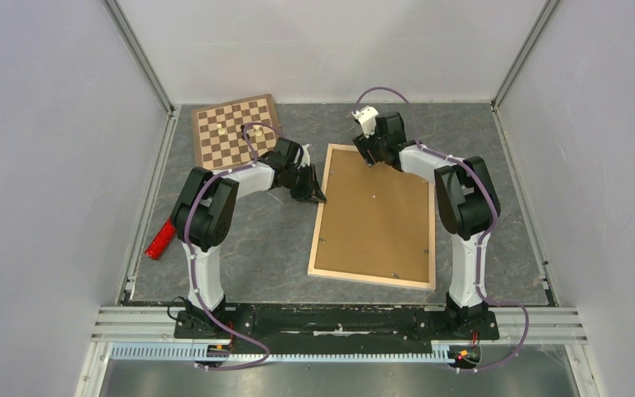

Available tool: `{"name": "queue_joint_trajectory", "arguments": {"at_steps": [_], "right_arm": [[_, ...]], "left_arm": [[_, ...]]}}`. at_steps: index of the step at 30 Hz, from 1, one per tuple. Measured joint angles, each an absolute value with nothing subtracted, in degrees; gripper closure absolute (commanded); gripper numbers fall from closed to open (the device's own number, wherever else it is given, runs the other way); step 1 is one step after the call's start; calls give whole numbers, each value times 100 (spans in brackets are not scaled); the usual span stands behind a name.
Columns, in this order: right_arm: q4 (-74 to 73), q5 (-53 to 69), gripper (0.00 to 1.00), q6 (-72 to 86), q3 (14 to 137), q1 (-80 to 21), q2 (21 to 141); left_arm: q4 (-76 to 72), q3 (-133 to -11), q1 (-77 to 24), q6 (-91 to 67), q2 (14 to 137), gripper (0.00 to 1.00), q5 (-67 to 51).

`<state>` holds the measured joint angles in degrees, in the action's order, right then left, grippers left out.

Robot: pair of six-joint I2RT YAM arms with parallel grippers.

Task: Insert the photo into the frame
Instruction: Install the photo frame at the center of the board.

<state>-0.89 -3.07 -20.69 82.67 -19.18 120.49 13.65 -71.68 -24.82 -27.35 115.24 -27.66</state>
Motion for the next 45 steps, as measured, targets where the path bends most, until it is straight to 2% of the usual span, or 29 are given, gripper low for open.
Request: {"name": "queue_joint_trajectory", "arguments": {"at_steps": [45], "right_arm": [[-183,-325,30,-2038,8733,-1938,12460]], "left_arm": [[1365,-7170,-2482,-2735,11526,98,-2768]]}}
